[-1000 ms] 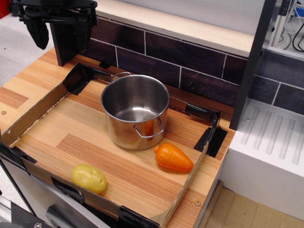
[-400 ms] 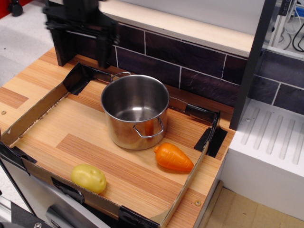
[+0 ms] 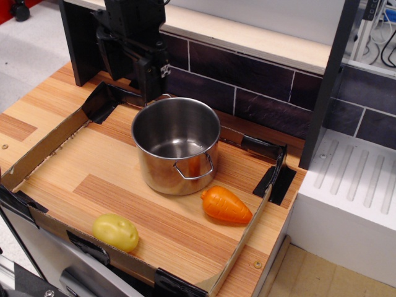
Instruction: Topple metal pot
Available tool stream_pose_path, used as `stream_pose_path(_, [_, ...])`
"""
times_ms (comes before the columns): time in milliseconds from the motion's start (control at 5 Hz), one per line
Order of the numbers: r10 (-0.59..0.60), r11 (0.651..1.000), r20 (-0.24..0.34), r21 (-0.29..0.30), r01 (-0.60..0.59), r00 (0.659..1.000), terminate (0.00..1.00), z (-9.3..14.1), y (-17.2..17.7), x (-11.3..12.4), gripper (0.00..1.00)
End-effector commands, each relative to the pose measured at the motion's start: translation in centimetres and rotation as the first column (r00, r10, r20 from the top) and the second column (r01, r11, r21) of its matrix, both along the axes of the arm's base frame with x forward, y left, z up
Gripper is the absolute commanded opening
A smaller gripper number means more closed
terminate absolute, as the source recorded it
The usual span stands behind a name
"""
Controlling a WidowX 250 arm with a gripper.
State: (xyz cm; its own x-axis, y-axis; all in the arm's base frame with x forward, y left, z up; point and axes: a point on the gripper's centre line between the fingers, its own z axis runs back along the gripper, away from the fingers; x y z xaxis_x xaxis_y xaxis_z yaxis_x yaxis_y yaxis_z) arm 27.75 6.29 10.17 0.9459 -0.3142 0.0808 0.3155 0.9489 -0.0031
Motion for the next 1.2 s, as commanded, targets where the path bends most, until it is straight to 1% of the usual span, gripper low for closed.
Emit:
stream_pose_path(0, [-0.070,0.997,0.067,0.030,0.068,0.995,0.00,-1.0,0.1,-0.2,1.00])
stream_pose_path(200, [-0.049,0.998,0.073,0.036,0.047,0.996,0.00,-1.7,0.0,0.1,1.00])
stream_pose_path(400, [-0.010,0.999,0.088,0.054,0.006,0.996,0.00,-2.2,-0.4,0.3,1.00])
stream_pose_path(800, [0.033,0.997,0.067,0.068,-0.038,0.997,0.00,-3.4,-1.1,0.1,1.00])
stream_pose_path(1000, [0.038,0.996,0.061,0.080,-0.043,0.997,0.00,-3.9,-1.1,0.2,0.00])
